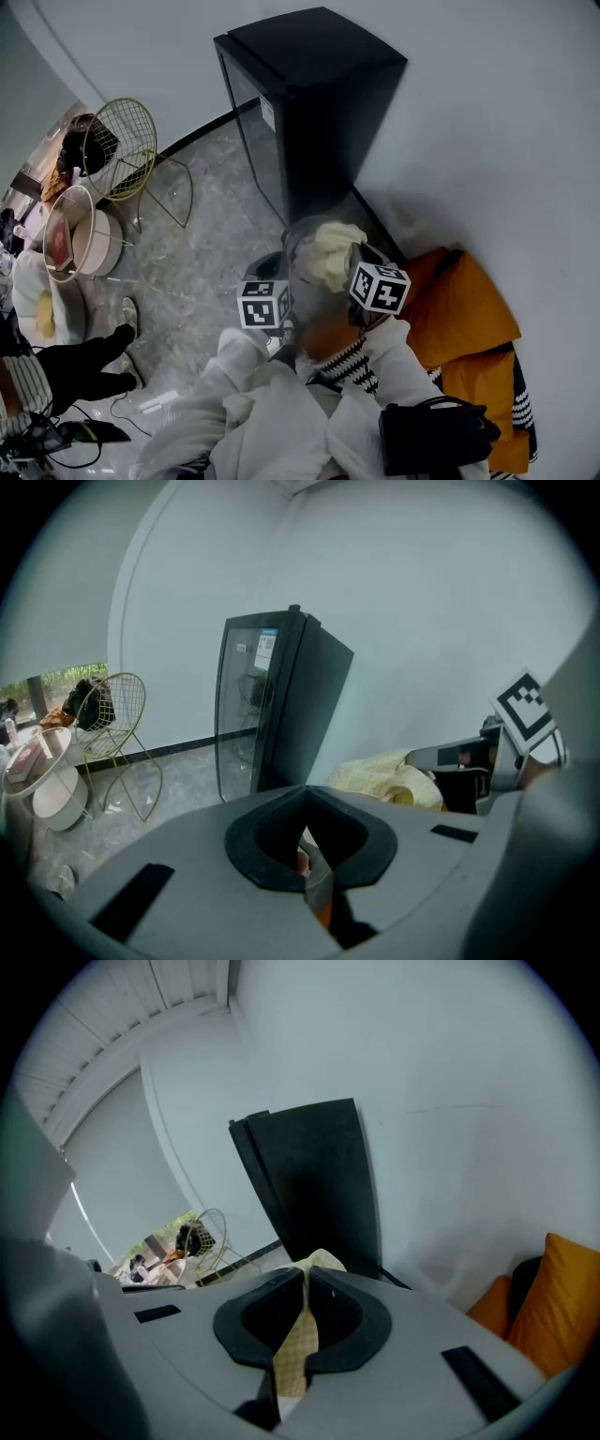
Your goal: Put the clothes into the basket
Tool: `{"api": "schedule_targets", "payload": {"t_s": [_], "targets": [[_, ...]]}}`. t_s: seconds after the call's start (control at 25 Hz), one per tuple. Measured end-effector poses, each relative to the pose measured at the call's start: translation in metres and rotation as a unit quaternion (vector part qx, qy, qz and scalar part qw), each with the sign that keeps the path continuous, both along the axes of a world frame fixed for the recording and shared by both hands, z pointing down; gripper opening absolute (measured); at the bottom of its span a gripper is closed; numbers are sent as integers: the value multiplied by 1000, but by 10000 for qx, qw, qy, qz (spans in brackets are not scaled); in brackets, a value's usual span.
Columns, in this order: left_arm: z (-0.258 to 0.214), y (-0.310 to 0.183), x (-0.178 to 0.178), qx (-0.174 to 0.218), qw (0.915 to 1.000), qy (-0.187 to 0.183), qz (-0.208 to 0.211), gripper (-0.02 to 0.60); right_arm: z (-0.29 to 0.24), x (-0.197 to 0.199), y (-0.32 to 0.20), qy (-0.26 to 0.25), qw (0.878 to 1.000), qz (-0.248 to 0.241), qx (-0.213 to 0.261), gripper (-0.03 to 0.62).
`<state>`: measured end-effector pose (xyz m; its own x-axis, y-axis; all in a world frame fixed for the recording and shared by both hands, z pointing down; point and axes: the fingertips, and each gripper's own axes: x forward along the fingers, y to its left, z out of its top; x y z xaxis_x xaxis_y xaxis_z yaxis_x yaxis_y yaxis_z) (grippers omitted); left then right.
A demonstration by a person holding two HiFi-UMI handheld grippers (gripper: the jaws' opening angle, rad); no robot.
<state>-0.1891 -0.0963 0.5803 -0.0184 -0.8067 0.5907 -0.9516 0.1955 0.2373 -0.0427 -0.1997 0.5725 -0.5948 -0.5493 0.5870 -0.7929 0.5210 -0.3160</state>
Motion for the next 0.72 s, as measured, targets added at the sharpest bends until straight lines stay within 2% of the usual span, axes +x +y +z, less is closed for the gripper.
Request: {"api": "schedule_targets", "payload": {"t_s": [0.24, 0.36, 0.48, 0.72], "targets": [[58, -22, -9, -458, 9986, 136, 230, 0, 57, -28, -19, 100, 9993, -18, -350, 35], [93, -53, -42, -723, 9965, 279, 314, 0, 96, -66, -45, 251, 9978, -12, -617, 35], [111, -83, -75, -795, 9953, 395, 387, 0, 121, -101, -67, 345, 9962, 60, -803, 35], [108, -86, -52, -732, 9947, 395, 597, 0, 136, -74, -55, 355, 9944, 312, -943, 35]]}}
